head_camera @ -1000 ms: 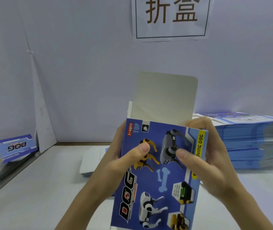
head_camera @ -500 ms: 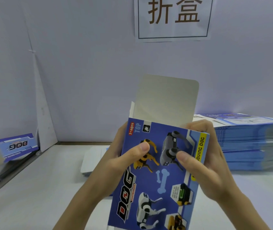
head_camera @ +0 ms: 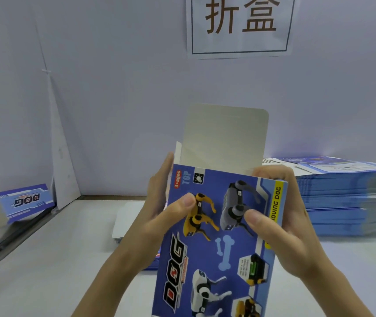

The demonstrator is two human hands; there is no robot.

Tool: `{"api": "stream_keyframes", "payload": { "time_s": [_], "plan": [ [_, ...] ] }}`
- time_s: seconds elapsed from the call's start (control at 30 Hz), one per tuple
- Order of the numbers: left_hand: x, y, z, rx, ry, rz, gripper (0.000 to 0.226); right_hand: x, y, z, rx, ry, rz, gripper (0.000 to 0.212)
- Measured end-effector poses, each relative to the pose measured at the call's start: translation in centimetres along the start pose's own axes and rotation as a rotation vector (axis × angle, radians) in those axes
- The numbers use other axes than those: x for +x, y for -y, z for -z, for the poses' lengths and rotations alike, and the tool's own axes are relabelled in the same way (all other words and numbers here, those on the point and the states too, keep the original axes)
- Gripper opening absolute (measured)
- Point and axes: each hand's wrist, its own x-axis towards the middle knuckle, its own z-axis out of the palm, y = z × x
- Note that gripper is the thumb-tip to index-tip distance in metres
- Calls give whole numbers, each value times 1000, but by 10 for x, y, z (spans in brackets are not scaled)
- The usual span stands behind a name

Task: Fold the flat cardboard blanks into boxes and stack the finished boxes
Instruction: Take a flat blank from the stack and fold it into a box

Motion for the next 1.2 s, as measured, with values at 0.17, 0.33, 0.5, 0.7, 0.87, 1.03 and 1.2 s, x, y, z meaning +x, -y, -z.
{"api": "stream_keyframes", "payload": {
  "time_s": [0.17, 0.33, 0.5, 0.7, 0.87, 1.03, 1.2],
  "plan": [
    [0, -2, -5, -9, -38, -348, 61, 1, 2, 3, 66, 51, -35, 38],
    [-4, 2, -13, -60, -77, -381, 37, 1, 4, 1, 83, 54, -51, 36],
    [-5, 1, -13, -48, -133, -416, 12, 2, 7, 0, 117, 77, -40, 34],
    [-2, 0, -19, -21, -143, -551, 13, 2, 8, -1, 168, 56, -46, 32],
    [-3, 0, -18, -88, -107, -461, 16, 1, 10, -3, 71, 43, 39, 22],
    [-2, -2, -19, -75, -103, -532, 17, 2, 12, -3, 48, 38, 54, 30],
    [-3, 0, -19, -82, -120, -523, 19, 3, 15, -2, 63, 67, 76, 22]
  ]
}}
